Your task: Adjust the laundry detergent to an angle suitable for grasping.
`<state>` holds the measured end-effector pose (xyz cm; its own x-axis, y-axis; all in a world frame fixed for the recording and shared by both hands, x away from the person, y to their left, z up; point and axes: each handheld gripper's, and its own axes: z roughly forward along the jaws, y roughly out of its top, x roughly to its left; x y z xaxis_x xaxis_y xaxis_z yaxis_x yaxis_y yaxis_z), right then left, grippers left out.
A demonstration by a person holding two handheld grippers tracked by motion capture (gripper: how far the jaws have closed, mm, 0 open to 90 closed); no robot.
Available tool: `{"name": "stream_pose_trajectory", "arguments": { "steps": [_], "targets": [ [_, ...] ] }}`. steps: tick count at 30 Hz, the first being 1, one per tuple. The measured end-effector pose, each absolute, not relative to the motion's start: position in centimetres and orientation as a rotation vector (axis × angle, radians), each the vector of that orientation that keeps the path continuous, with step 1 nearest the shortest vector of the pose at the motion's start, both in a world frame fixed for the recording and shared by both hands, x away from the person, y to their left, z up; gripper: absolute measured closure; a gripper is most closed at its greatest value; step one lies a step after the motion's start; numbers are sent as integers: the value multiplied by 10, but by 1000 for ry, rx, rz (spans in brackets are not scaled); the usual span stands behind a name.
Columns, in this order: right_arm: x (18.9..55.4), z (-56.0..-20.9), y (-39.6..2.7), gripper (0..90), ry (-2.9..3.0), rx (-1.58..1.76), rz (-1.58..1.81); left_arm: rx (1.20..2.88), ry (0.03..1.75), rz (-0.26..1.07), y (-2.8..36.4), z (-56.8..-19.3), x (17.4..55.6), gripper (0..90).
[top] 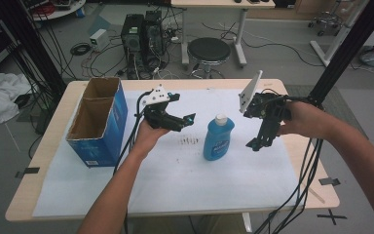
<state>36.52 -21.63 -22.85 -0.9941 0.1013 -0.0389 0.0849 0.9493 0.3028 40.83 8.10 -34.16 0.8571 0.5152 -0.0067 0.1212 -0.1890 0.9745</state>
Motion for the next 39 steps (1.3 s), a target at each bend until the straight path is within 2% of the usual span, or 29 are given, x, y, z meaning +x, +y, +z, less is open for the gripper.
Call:
{"name": "stream_pose_trajectory", "arguments": {
  "steps": [19,39],
  "targets": [
    [363,-229,-215,14,3049,146,461,1713,513,325,69,-379,371,52],
    [364,-229,-215,14,3048,129,468,1713,538,351,44,-397,346,51]
  ]
}}
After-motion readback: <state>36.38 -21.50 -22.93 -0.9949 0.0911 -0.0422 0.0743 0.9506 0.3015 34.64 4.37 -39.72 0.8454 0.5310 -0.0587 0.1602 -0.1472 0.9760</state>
